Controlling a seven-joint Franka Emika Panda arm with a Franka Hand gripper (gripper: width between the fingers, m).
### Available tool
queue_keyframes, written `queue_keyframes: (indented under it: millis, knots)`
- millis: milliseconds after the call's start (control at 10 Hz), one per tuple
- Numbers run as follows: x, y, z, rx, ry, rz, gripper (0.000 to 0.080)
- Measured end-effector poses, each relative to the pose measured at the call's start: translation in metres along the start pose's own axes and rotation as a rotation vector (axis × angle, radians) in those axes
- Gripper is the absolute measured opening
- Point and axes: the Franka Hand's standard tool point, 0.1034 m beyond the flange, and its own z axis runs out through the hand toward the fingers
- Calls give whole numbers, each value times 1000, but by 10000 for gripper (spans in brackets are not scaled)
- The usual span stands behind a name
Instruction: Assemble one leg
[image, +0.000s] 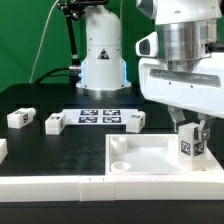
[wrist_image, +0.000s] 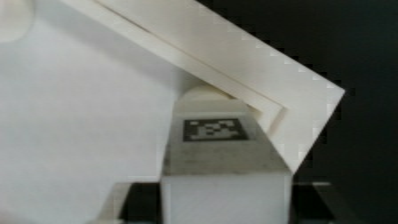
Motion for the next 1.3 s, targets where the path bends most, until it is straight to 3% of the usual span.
queue_keyframes:
  millis: [200, 300, 400, 500, 600, 1300]
  knots:
    - [0, 0, 1, 1, 0, 5, 301]
    - [0, 1, 0, -7, -3, -64, 483]
    - [1, -1, -3, -33, -24, -144, 618]
    - [3, -4, -5, -14, -20, -161, 618]
    - [2, -4, -5, -14, -19, -333, 643]
    - [0, -1, 4, -61, -5, -1253, 649]
